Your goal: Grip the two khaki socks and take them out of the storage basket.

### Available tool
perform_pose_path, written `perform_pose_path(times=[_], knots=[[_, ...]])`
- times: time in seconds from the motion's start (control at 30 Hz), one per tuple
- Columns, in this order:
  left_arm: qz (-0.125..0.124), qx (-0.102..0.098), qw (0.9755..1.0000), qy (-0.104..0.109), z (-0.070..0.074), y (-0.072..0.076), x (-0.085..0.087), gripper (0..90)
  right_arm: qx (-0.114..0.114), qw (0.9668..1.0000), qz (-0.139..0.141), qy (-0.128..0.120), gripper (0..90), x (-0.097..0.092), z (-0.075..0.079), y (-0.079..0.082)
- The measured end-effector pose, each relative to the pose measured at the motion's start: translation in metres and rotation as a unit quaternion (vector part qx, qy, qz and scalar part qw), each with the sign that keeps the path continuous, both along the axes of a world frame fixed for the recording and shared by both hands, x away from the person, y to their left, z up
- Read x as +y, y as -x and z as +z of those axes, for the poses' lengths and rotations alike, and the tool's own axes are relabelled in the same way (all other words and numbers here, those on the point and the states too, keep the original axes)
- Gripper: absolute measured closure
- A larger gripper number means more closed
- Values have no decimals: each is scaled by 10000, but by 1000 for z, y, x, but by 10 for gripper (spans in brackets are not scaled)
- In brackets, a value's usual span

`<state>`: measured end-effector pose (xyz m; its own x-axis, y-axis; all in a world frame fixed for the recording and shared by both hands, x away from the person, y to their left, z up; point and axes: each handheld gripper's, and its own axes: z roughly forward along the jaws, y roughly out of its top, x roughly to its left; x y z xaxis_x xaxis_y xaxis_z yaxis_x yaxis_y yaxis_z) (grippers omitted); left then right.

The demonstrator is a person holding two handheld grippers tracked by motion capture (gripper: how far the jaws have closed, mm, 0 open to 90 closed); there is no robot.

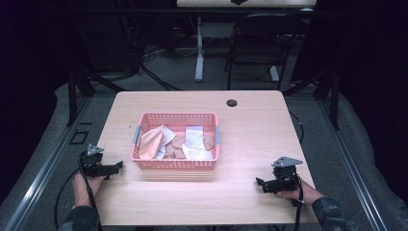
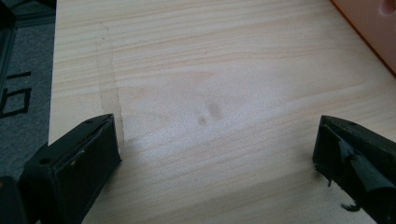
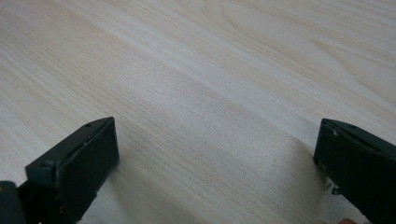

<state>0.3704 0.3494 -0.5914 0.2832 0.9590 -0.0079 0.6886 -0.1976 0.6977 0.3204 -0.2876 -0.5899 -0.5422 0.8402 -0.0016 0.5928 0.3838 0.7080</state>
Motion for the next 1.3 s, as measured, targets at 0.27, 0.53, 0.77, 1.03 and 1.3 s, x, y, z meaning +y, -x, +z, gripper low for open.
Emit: perform_pose_path(times=[0.27, 0.53, 0.77, 1.03, 1.3], knots=[[294, 130, 9993, -180, 19, -2, -3, 0, -13, 10000, 9, -13, 0, 0, 0, 0], [40, 11, 9996, 294, 58, 3, -4, 0, -11, 10000, 13, 14, 0, 0, 0, 0], [-322, 203, 9992, 127, 84, -3, -11, 1, -11, 10000, 17, -12, 0, 0, 0, 0], [-709, 159, 9974, 34, 122, -14, -23, 1, -18, 10000, 18, -22, 0, 0, 0, 0], [-887, 99, 9960, 16, 140, -23, -37, 1, -11, 10000, 17, 2, 0, 0, 0, 0]])
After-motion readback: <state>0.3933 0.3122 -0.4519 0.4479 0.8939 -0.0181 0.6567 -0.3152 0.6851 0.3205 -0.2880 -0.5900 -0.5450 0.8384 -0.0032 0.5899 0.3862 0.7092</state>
